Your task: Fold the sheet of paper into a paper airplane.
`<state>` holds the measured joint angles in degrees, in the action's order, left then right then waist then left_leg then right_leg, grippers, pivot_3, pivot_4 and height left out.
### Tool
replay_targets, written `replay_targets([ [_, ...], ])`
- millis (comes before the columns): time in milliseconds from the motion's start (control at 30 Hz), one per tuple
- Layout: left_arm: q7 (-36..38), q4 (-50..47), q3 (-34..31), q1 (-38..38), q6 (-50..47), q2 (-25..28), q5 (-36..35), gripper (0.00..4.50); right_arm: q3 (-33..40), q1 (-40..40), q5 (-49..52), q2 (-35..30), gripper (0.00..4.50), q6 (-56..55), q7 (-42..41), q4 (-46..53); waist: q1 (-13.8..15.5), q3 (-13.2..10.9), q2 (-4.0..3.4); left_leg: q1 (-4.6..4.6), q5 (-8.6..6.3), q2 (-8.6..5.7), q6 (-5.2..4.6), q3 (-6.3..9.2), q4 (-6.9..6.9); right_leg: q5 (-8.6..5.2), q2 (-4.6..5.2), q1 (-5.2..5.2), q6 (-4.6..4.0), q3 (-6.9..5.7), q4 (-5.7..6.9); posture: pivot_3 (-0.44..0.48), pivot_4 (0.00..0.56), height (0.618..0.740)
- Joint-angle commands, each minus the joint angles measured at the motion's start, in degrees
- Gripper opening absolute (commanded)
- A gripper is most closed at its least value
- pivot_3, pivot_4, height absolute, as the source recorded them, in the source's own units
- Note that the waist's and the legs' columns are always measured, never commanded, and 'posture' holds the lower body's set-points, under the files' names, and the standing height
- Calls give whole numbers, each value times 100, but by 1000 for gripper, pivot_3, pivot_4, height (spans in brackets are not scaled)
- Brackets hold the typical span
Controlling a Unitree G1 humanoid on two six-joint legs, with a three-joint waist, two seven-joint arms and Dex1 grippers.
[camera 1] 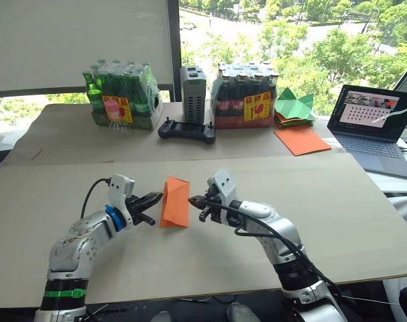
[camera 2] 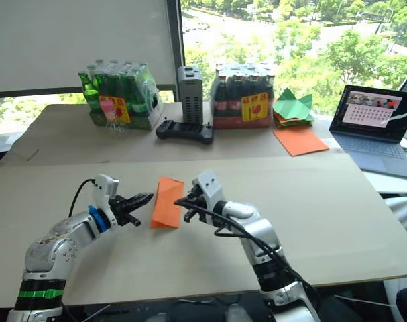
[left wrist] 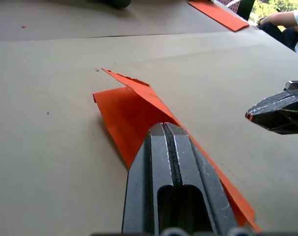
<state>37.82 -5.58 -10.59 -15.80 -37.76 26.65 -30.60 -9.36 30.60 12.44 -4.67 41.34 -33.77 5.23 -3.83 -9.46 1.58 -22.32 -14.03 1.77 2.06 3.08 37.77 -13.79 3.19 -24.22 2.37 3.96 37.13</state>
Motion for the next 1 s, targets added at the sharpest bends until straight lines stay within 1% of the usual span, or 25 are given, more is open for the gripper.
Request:
replay_targets([
  [33,37,-155,-74,-59,2,106,-86,0,477,165,300,141,21,-177,275,274,3,0,0,0,0,0,0,0,0,0,0,0,0,0,0,0,150,740],
  [167,110,-138,147,23,51,159,43,0,531,177,308,60,21,-173,395,230,6,0,-1,-1,0,-1,0,-1,0,0,1,0,0,0,-1,0,150,740],
  [300,230,-56,591,85,167,141,301,0,499,157,323,20,21,-190,485,244,6,-1,-1,-1,0,-2,0,-2,0,0,1,0,0,0,-1,0,150,740],
  [467,300,159,978,-102,323,8,513,0,474,174,380,36,21,-176,568,334,1,-1,-1,0,0,-1,0,-2,0,0,0,0,0,0,-1,0,150,740],
  [733,355,362,1252,-698,387,-338,587,0,507,131,445,-4,21,-136,611,480,39,-1,-1,-3,0,-4,0,-2,0,0,2,1,0,0,-3,0,150,740],
  [1000,527,490,1619,-649,535,-364,874,0,393,178,438,-156,21,-141,604,645,16,-1,-1,-3,0,-3,0,-2,0,0,0,0,0,1,-1,0,150,740],
])
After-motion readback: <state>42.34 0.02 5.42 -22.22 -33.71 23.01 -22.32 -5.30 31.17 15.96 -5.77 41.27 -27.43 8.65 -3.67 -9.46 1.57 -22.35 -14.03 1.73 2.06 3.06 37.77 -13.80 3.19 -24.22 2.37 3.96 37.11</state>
